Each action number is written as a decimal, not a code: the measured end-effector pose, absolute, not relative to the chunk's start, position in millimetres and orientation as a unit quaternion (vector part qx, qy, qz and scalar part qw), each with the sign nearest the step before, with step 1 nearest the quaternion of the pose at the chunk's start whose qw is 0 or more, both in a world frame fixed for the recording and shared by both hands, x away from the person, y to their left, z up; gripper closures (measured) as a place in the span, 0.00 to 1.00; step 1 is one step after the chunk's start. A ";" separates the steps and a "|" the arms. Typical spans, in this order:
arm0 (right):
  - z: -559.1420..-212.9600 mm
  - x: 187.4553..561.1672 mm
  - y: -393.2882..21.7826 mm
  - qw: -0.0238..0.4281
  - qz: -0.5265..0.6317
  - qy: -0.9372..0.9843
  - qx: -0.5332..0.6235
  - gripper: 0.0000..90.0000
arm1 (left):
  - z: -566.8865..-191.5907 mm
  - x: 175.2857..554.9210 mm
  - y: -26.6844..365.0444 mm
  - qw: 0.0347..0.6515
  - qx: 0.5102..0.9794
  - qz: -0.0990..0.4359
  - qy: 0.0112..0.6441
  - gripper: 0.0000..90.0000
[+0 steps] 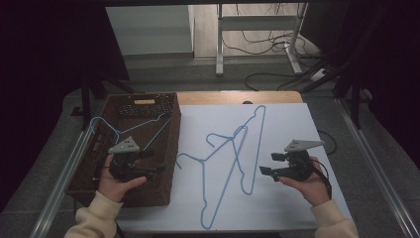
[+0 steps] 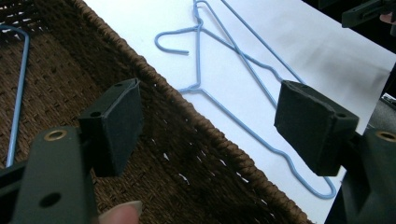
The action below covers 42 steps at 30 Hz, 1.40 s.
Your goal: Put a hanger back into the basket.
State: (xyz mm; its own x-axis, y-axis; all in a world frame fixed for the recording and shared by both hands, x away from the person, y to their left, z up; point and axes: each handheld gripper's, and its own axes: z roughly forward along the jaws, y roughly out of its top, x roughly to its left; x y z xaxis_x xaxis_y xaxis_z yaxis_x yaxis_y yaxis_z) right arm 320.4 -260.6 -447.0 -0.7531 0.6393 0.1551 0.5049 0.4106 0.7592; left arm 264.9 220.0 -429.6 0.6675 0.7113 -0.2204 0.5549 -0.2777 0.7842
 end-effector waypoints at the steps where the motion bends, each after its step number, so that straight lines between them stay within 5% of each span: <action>1: -447.0 320.4 -260.6 0.080 0.421 0.836 0.342 0.29 | -429.6 264.9 220.0 0.450 0.795 0.087 0.398 0.27; 34: -467.0 317.9 -215.4 0.089 0.347 0.871 0.335 0.33 | -433.6 263.2 214.7 0.441 0.804 0.085 0.390 0.27; 42: -468.6 324.5 -205.2 0.089 0.347 0.873 0.331 0.45 | -434.3 262.7 215.1 0.438 0.805 0.084 0.390 0.27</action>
State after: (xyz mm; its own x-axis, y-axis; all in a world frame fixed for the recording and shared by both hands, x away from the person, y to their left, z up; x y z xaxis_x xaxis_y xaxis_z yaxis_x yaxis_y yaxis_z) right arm 324.5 -205.2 -468.6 -0.7651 0.6398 0.0731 0.5158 0.5409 0.6644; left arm 262.7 215.1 -434.3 0.6809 0.7025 -0.2069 0.5549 -0.3105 0.7718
